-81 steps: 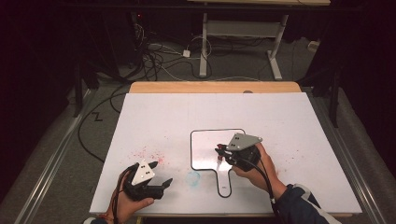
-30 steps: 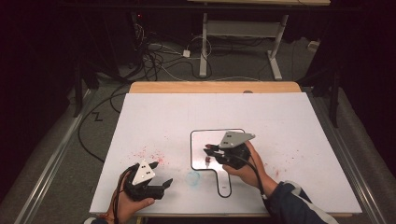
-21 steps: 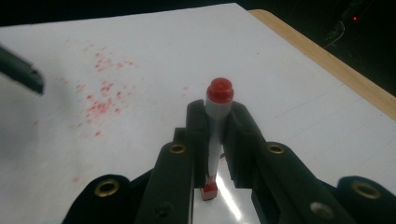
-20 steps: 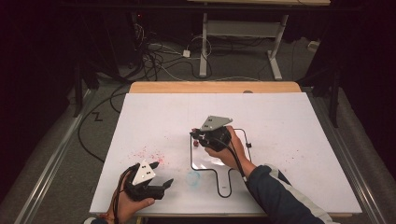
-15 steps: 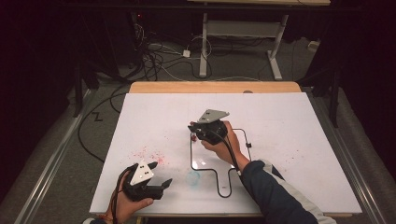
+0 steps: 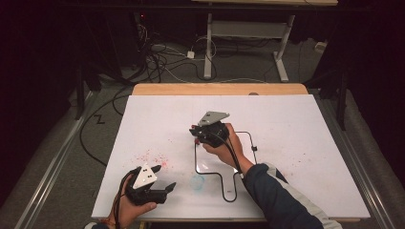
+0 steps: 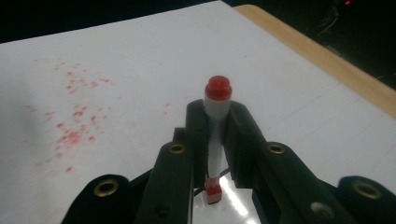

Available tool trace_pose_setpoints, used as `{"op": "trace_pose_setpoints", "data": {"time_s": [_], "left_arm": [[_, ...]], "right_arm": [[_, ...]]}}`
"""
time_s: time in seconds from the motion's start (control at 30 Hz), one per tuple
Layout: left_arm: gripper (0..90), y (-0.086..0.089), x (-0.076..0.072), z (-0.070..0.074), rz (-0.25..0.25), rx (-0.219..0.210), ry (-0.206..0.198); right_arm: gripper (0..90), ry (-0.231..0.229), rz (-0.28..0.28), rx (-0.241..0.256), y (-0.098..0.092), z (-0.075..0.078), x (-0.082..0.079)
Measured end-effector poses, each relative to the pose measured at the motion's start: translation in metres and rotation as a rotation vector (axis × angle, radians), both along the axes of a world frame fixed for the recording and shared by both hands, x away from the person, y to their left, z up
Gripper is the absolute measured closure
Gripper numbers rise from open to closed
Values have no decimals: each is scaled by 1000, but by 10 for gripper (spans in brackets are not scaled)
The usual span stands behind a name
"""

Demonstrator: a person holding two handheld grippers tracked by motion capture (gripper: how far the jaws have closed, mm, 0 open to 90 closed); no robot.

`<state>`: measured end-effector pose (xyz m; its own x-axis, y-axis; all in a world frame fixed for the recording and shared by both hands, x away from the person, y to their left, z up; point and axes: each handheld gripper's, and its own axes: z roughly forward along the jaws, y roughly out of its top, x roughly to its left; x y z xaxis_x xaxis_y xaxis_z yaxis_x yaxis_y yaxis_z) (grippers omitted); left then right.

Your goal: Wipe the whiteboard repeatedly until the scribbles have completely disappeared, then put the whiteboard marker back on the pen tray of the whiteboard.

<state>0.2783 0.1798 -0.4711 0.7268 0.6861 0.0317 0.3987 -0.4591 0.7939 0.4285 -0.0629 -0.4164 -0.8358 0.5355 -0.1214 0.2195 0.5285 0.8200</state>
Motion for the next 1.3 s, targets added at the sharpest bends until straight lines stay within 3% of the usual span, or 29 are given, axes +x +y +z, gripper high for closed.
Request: {"op": "trace_pose_setpoints", "data": {"time_s": [0.2, 0.43, 0.6, 0.87, 1.07, 1.3], "left_arm": [[219, 0, 0, -1, -1, 5, 2], [219, -2, 1, 0, -3, 12, -3], [219, -3, 1, 0, -4, 23, -7], [219, -3, 1, -1, 6, 30, -5], [219, -5, 2, 0, 7, 37, -8], [219, -15, 8, 0, -25, 53, -4]], "right_arm": [[811, 47, 24, 15, -16, 3, -17], [810, 25, 33, 43, -49, 10, -39], [810, 19, 23, 103, -85, 24, -53], [809, 35, -43, 129, -159, 52, -78], [809, 106, -123, 126, -200, 51, -85], [808, 197, -164, 87, -217, 40, -79]]}}
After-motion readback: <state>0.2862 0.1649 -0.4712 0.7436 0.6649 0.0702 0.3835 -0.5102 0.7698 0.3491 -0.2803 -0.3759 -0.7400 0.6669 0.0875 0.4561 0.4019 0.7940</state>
